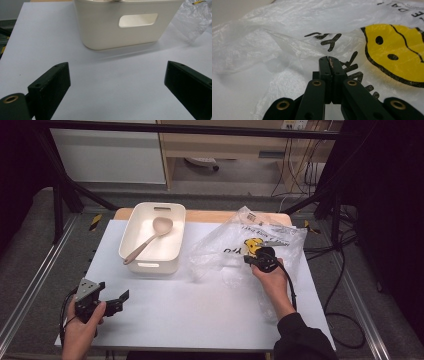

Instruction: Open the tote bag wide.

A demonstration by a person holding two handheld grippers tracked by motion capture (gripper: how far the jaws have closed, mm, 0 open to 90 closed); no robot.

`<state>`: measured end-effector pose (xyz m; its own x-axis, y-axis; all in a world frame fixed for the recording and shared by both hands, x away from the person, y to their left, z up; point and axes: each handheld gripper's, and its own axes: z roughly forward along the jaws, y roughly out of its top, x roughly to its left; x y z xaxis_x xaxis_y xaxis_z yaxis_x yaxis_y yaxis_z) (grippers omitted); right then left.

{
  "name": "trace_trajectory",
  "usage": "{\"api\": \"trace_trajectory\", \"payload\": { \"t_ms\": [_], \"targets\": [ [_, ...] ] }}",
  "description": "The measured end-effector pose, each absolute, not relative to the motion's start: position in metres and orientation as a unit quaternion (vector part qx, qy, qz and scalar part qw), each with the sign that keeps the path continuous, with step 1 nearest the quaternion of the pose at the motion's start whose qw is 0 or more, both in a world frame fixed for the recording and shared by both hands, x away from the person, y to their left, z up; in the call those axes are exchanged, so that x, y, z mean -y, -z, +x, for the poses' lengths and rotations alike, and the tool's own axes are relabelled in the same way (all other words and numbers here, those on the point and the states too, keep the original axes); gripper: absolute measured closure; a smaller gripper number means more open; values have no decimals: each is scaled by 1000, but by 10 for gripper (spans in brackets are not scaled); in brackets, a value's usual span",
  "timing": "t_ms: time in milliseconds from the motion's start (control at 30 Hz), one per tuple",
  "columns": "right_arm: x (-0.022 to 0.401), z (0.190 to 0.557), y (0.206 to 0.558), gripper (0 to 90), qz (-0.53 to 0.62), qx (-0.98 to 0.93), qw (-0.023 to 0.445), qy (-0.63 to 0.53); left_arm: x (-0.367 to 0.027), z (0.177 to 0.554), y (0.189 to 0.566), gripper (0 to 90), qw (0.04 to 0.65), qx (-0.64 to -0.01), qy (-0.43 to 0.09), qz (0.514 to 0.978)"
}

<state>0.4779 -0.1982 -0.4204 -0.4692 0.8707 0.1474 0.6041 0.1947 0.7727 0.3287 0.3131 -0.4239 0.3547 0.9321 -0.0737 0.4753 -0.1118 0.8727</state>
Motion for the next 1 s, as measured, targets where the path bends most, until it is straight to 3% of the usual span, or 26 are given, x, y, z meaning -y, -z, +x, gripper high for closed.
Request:
{"api": "trace_trajectory", "payload": {
  "t_ms": [233,467,700,1000],
  "targets": [
    [197,476,399,900,489,-750,171,-413,-305,327,410,73,456,-499,-265,687],
    [187,470,389,900,478,-760,162,-408,-268,327,389,102,487,-467,-250,694],
    [176,465,395,900,468,-769,157,-406,-206,336,396,294,477,-426,-204,741],
    [168,452,399,900,456,-775,149,-411,-114,360,418,623,456,-372,-144,795]
  ]
}}
